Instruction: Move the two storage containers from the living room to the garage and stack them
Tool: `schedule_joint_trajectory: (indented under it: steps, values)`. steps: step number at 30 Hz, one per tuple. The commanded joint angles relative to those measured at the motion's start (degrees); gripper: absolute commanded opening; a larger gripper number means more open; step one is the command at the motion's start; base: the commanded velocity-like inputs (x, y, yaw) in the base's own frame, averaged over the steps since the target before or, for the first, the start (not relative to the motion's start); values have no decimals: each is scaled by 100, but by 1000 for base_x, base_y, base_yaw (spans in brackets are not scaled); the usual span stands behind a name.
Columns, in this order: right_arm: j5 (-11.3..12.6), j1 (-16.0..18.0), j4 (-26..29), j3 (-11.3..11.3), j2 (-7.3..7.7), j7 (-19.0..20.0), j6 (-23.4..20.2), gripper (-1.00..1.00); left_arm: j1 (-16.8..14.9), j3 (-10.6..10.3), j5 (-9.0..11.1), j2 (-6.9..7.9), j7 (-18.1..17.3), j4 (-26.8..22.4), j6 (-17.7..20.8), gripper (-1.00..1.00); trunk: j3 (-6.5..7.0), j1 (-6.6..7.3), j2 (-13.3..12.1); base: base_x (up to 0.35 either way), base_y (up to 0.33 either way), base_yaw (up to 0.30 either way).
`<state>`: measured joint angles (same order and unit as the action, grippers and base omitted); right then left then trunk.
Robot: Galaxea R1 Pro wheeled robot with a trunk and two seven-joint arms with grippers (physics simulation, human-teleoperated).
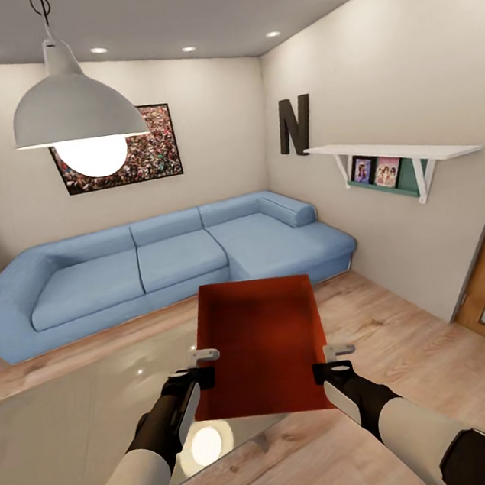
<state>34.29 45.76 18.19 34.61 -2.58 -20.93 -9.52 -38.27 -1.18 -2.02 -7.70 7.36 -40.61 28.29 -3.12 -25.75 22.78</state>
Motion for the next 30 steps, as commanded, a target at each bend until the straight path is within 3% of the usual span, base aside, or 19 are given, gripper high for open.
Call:
schedule_joint_trajectory:
  steps: [1, 30]
  values:
    - [-75, 3, 9, 9, 5, -131, -49, -100, -6, 171, -219, 3, 108, -12, 54, -100, -13, -4, 14, 0, 0, 280]
    - [-80, 3, 9, 10, -4, -131, -50, -100, -5, 170, -211, 6, 100, -9, 54, -100, -13, -4, 14, 0, 0, 280]
